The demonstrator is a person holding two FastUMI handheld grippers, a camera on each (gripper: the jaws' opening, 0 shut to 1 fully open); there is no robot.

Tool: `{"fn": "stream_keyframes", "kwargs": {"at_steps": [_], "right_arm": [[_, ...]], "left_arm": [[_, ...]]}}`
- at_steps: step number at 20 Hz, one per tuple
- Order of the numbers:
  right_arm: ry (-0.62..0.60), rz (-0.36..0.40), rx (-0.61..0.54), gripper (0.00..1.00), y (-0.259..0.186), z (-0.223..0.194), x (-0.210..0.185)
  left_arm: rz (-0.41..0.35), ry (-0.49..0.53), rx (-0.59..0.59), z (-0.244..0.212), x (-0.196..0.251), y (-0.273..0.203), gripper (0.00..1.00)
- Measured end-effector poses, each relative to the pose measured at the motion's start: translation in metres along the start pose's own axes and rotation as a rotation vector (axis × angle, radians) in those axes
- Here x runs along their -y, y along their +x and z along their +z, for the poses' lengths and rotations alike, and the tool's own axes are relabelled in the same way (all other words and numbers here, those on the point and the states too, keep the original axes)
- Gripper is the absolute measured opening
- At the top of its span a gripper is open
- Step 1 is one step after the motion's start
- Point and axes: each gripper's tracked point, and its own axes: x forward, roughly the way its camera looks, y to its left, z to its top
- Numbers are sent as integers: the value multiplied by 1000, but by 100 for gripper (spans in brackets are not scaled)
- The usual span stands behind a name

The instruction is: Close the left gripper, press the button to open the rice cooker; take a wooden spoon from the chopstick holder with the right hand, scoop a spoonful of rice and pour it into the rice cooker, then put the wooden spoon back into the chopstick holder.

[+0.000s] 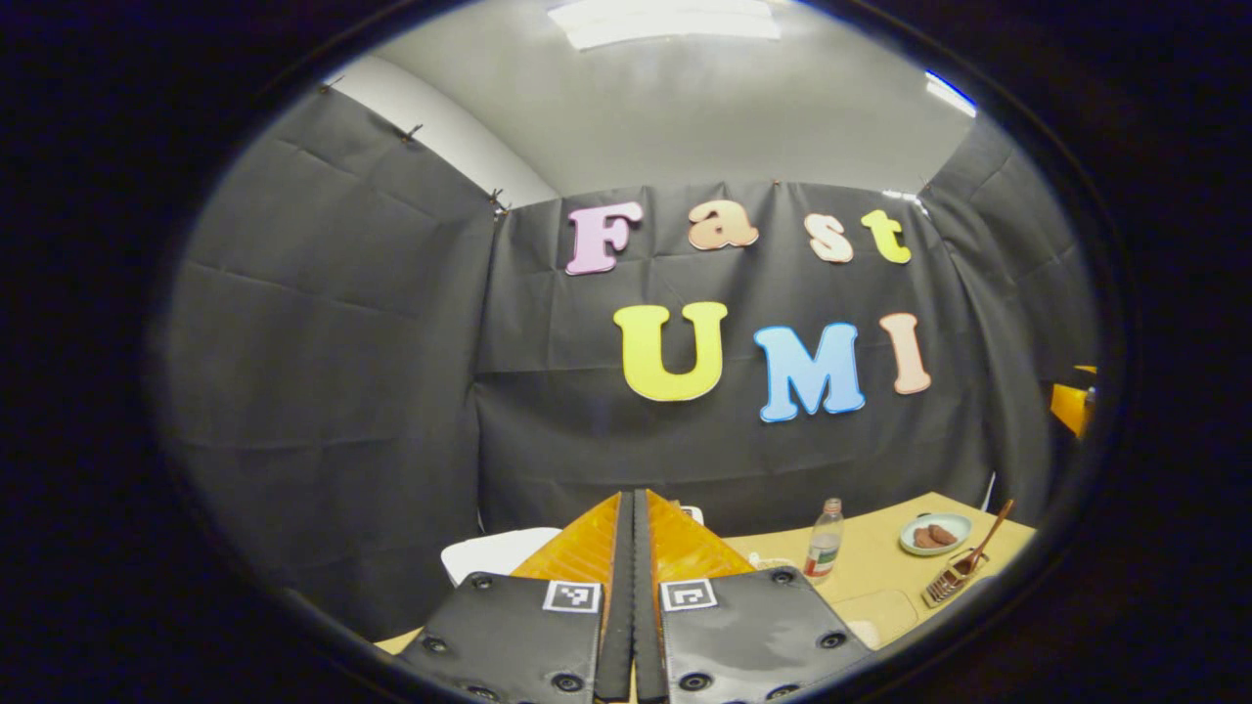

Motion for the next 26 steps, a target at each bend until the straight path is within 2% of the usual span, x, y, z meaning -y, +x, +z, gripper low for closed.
{"fn": "stream_keyframes", "kwargs": {"at_steps": [10, 18, 26], "right_arm": [[-11, -78, -29, 97, -14, -5, -4], [-42, -125, -56, 97, -26, -11, -5], [-84, -154, -73, 97, -31, -8, -1]], "left_arm": [[20, -55, -80, -54, -48, 63, 9], [0, -66, -212, -125, -62, 107, 9], [21, -79, -311, -185, -76, 134, 9]]}}
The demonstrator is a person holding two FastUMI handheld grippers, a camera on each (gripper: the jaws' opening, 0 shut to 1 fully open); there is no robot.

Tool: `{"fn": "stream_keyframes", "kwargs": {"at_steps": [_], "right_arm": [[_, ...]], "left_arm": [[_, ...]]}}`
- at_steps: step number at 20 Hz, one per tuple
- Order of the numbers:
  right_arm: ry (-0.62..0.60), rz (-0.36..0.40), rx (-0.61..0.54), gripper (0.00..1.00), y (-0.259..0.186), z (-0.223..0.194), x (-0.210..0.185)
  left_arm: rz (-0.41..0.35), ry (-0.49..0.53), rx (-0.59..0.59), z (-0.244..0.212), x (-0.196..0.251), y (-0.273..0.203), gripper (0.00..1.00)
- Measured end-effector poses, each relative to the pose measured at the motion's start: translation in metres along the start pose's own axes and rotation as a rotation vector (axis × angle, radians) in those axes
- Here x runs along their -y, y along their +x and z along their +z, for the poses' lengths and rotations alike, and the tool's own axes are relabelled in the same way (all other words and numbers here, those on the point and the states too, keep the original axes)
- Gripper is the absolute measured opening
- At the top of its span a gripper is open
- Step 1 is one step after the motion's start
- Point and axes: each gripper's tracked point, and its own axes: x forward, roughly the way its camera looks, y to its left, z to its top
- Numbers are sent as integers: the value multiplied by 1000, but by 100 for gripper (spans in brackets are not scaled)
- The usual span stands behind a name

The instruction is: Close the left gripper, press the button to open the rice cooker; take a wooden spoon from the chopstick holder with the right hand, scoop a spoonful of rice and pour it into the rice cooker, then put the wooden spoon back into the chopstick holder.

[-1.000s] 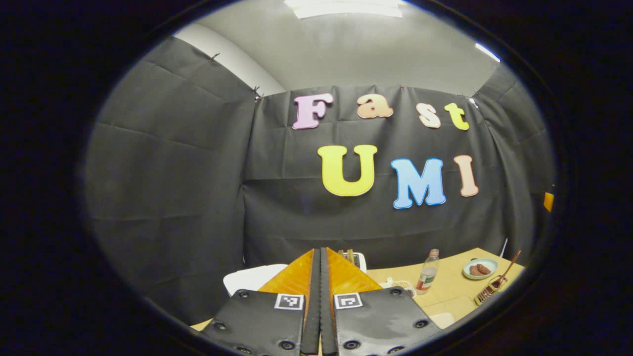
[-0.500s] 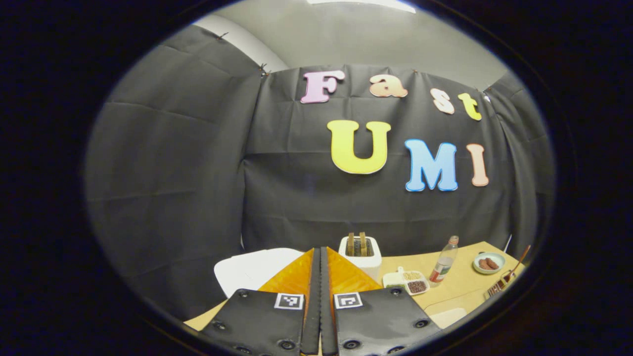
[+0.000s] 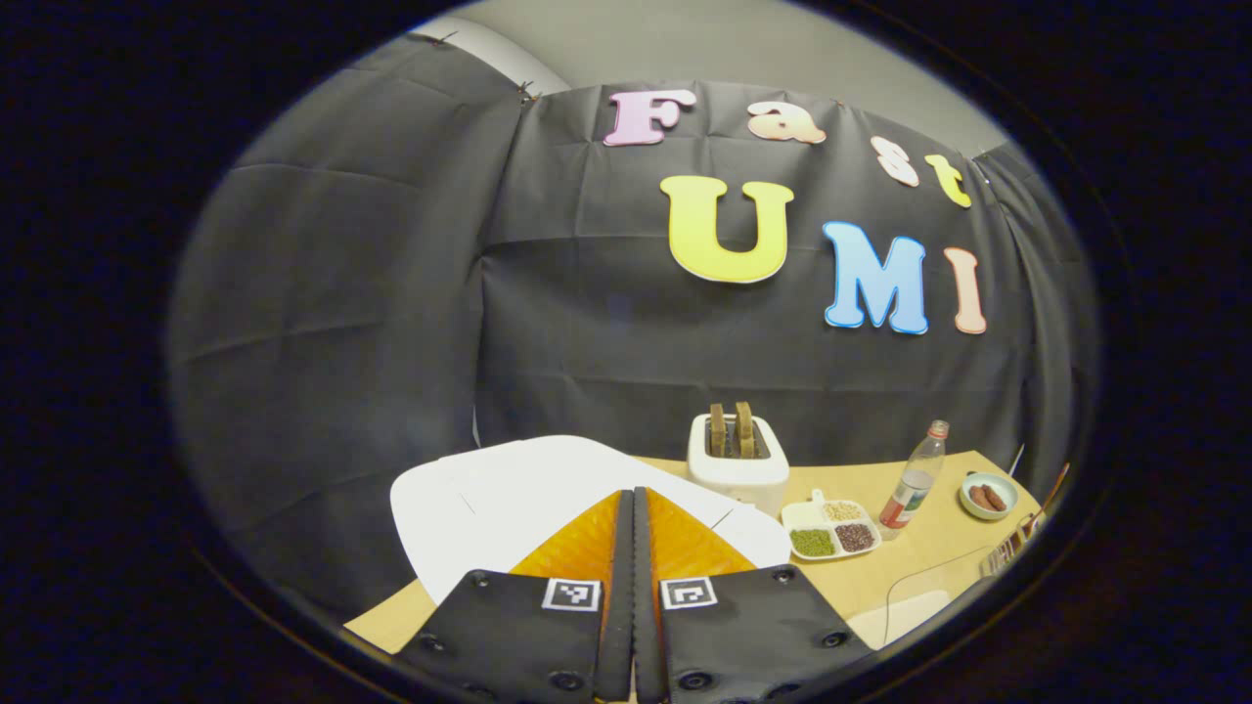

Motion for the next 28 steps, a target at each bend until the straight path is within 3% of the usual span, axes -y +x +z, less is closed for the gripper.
{"fn": "stream_keyframes", "kwargs": {"at_steps": [6, 12, 13, 17, 24, 28], "right_arm": [[-12, -8, 22, 97, -1, 7, 3], [-7, 9, 29, 97, 5, 9, 1], [-4, 12, 32, 97, 6, 9, 0], [-2, 24, 40, 97, 7, 8, 4], [33, 22, 47, 97, 14, 9, 29], [53, 34, 51, 97, 18, 6, 39]], "left_arm": [[5, 13, -74, -32, -5, 6, 9], [-4, -39, -74, -35, -3, 12, 6], [-1, -42, -79, -37, -3, 11, 9], [23, 3, -78, -27, -4, 10, 12], [85, 64, 45, 43, -14, -1, 9], [126, 48, 119, 81, -19, -18, 9]]}}
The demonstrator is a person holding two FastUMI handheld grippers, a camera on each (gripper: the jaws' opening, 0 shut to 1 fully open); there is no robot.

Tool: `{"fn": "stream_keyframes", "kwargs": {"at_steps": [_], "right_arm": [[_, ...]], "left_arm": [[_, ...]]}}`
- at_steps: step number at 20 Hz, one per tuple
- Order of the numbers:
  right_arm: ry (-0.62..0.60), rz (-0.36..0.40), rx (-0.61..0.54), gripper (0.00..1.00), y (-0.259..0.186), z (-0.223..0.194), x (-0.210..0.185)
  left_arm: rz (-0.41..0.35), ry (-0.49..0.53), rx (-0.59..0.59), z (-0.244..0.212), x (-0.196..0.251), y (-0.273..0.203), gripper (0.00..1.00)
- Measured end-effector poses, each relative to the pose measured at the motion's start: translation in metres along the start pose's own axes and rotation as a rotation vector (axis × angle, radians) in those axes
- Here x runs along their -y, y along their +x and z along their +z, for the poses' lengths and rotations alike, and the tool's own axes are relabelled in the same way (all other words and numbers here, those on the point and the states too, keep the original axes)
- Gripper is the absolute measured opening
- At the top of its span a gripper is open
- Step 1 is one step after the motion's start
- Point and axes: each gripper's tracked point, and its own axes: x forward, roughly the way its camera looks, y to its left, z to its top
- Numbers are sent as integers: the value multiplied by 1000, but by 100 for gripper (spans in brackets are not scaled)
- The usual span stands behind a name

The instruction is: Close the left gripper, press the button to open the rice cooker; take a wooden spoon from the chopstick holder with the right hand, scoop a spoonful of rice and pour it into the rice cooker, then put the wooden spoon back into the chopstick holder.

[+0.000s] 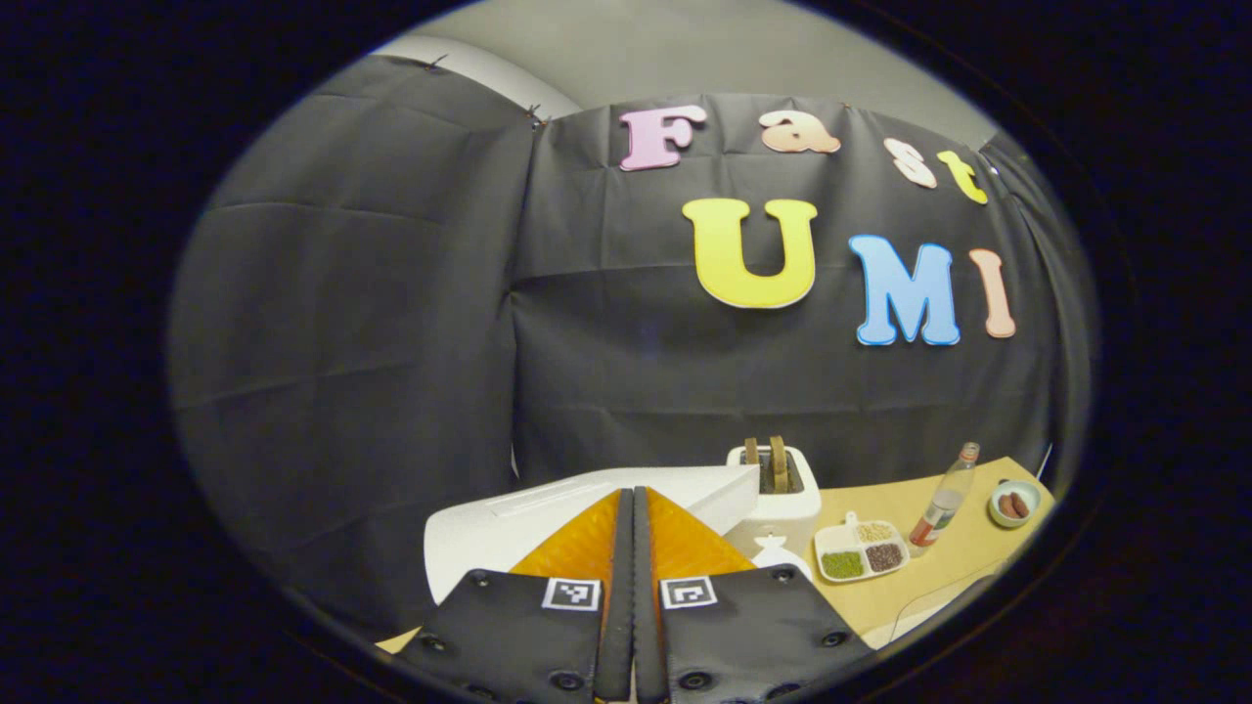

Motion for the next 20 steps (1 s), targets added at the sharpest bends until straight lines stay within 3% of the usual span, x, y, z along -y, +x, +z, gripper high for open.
{"fn": "stream_keyframes", "kwargs": {"at_steps": [6, 8, 12, 13, 15, 16, 20], "right_arm": [[36, 15, -3, 97, 8, -7, 17], [47, 20, -7, 97, 12, -11, 22], [52, 39, -17, 97, 23, -21, 26], [51, 47, -22, 97, 26, -25, 26], [50, 66, -30, 97, 34, -33, 25], [48, 72, -33, 97, 38, -36, 25], [37, 75, -51, 97, 61, -59, 30]], "left_arm": [[-13, 40, 126, 52, 21, -61, 9], [-40, 47, 175, 68, 37, -87, 33], [-87, 30, 245, 88, 67, -134, 96], [-96, 26, 258, 92, 74, -147, 88], [-112, 23, 274, 97, 87, -165, 88], [-120, 20, 279, 101, 92, -172, 97], [-148, 1, 286, 110, 107, -198, 98]]}}
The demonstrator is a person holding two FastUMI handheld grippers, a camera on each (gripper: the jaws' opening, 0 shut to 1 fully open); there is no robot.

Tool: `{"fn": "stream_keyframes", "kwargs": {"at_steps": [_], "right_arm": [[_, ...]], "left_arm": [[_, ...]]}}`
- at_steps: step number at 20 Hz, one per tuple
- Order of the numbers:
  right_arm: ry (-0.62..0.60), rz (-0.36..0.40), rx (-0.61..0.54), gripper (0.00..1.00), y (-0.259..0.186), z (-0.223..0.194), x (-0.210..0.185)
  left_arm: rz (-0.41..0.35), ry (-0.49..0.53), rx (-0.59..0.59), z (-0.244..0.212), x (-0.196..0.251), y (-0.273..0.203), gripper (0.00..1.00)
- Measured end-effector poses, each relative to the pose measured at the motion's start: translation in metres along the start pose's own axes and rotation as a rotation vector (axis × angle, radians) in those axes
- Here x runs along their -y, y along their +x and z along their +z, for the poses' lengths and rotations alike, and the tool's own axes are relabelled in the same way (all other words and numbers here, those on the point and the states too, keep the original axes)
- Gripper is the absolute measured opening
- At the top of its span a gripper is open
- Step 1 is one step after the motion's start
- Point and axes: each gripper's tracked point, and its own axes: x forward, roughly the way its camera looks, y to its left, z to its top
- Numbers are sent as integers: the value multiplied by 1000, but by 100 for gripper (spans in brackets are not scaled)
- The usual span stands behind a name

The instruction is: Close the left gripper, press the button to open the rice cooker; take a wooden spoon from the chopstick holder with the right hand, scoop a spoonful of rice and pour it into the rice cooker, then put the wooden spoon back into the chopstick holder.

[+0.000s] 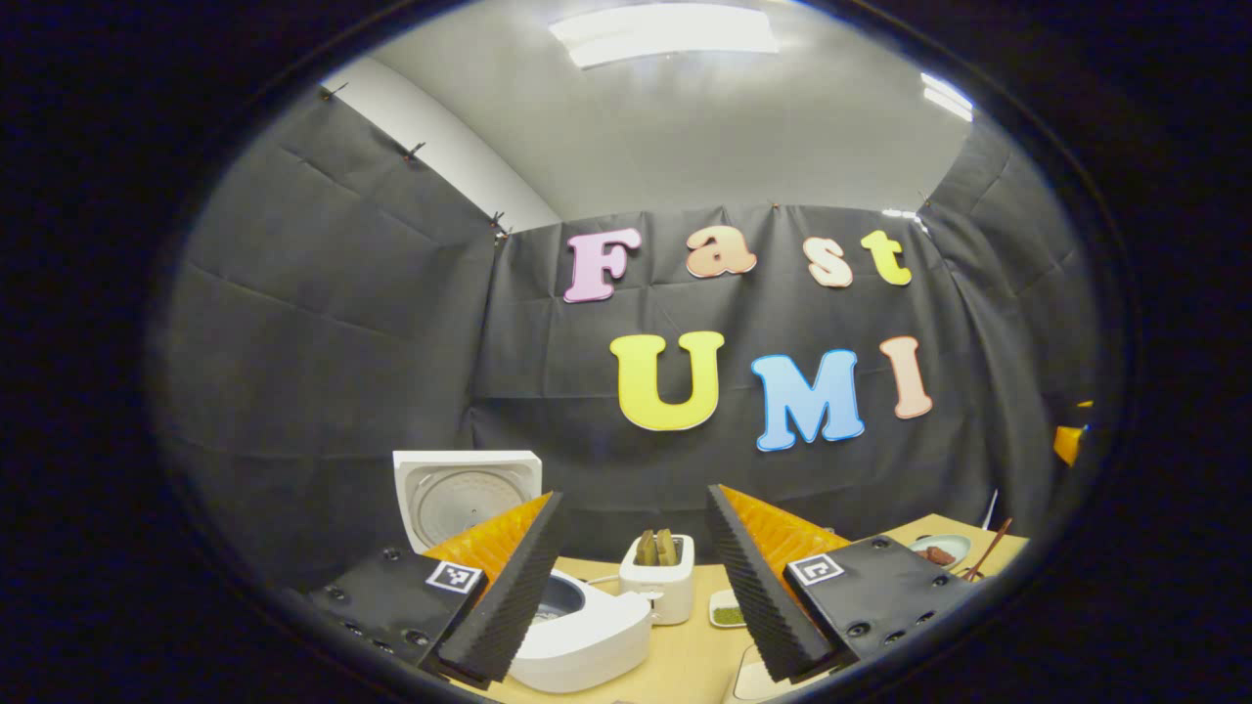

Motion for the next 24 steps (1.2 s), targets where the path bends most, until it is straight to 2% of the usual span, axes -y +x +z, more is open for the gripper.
{"fn": "stream_keyframes", "kwargs": {"at_steps": [5, 11, 24], "right_arm": [[16, 22, -44, 97, 29, -33, 4], [17, 17, -169, 97, 59, -94, 11], [237, 48, -462, 96, 77, -195, -2]], "left_arm": [[-7, 17, -5, 8, 9, -22, 98], [1, 51, -9, 18, 11, -44, 98], [88, 110, -10, 33, -14, -71, 98]]}}
